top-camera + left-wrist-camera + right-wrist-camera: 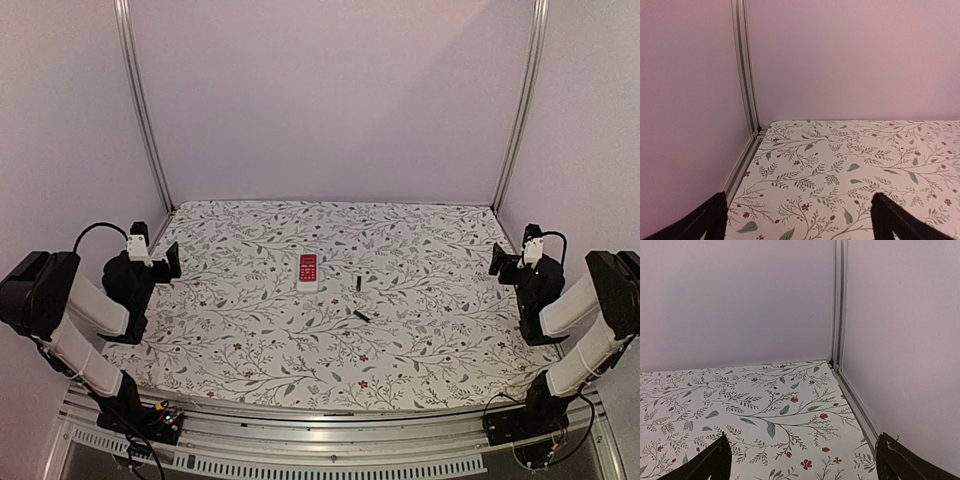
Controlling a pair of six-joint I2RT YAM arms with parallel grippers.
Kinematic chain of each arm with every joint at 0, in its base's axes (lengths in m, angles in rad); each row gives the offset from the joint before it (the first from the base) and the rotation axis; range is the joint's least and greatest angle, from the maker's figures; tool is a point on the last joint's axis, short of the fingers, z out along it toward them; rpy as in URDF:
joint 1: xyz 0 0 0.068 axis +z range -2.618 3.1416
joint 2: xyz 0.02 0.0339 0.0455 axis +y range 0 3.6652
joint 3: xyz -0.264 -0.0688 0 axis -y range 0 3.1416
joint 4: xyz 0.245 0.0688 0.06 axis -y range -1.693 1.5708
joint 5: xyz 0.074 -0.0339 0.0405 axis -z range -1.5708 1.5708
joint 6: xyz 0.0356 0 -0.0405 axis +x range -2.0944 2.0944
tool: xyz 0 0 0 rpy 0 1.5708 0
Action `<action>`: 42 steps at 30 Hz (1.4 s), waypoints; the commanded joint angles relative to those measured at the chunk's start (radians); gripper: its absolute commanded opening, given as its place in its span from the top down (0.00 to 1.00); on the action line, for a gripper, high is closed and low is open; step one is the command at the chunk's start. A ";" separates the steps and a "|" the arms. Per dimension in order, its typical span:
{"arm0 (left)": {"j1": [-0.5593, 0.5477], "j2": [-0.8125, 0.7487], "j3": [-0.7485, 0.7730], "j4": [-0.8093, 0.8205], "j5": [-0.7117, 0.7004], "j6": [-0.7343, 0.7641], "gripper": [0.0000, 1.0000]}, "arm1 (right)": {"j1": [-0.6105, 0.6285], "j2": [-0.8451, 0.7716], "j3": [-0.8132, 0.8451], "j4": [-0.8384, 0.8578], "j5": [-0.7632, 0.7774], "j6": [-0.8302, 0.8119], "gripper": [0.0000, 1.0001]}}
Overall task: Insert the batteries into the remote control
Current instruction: Pick up the remote control from the center of the board.
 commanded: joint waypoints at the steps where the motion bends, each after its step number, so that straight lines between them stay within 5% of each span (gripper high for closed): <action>1: 0.001 0.014 0.012 -0.005 0.019 0.002 0.00 | 0.004 0.012 0.017 0.011 -0.010 -0.004 0.01; 7: 0.004 0.020 0.018 -0.004 0.029 -0.002 0.00 | 0.002 -0.025 0.029 -0.045 -0.011 -0.004 0.01; 11: 0.008 0.015 0.035 -0.037 0.028 -0.006 0.00 | 0.001 -0.201 0.116 -0.362 -0.024 0.009 0.01; 16: -0.033 -0.005 0.034 -0.025 -0.085 0.005 0.00 | 0.003 -0.353 0.226 -0.679 -0.232 0.133 0.01; 20: -0.097 -0.090 0.359 -0.613 -0.293 -0.091 0.00 | 0.019 -0.401 0.292 -0.872 -0.285 0.210 0.01; 29: -0.455 0.091 0.875 -1.236 -0.197 -0.293 0.01 | 0.082 -0.563 0.340 -1.169 -0.271 0.359 0.01; 34: -0.586 0.341 1.210 -1.536 -0.059 -0.399 0.00 | 0.114 -0.630 0.368 -1.380 -0.285 0.394 0.01; 42: -0.708 0.853 1.915 -2.076 -0.051 -0.344 0.00 | 0.160 -0.673 0.349 -1.524 -0.272 0.394 0.01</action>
